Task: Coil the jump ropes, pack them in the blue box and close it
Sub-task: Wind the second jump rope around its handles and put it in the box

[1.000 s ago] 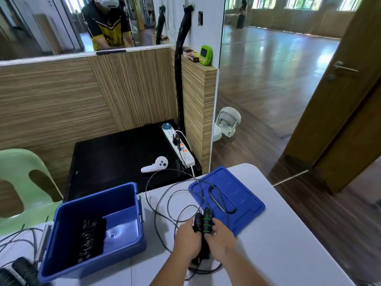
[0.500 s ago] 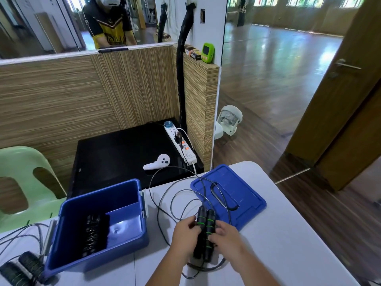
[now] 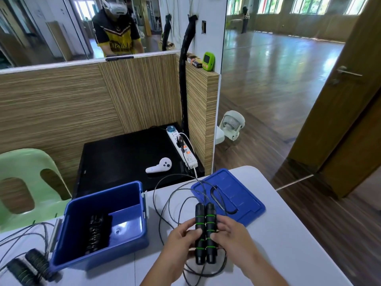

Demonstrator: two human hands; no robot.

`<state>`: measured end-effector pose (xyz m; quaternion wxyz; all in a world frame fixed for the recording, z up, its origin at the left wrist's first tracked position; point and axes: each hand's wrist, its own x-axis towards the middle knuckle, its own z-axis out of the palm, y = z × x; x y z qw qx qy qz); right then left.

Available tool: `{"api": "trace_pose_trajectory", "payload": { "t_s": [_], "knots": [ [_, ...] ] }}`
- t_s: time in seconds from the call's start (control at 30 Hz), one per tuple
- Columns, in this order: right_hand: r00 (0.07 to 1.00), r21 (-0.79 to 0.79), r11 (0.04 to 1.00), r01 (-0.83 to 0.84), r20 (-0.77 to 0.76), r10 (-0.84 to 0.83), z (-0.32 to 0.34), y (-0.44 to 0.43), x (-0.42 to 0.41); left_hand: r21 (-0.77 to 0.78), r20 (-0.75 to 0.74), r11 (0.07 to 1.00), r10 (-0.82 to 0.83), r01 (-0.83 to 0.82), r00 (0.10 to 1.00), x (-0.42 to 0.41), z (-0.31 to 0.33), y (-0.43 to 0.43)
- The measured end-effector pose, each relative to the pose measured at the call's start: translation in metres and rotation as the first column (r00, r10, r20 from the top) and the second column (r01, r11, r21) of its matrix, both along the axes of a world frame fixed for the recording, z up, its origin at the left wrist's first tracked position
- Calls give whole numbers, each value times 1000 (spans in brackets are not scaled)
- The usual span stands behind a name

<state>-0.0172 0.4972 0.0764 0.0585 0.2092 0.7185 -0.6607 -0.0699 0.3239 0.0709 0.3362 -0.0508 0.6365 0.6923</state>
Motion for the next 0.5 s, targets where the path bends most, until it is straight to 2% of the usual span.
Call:
{"api": "trace_pose_trajectory", "payload": {
  "t_s": [0.2,0.5],
  "knots": [
    [998,24,999,-40,-40,41,17,-4,14,65,-52,987,148,-145,988,27,26,0],
    [997,-7,999,-40,-65,40,40,-24,39,96,-117,983,170,-159,978,63,46,-21]
  ]
}}
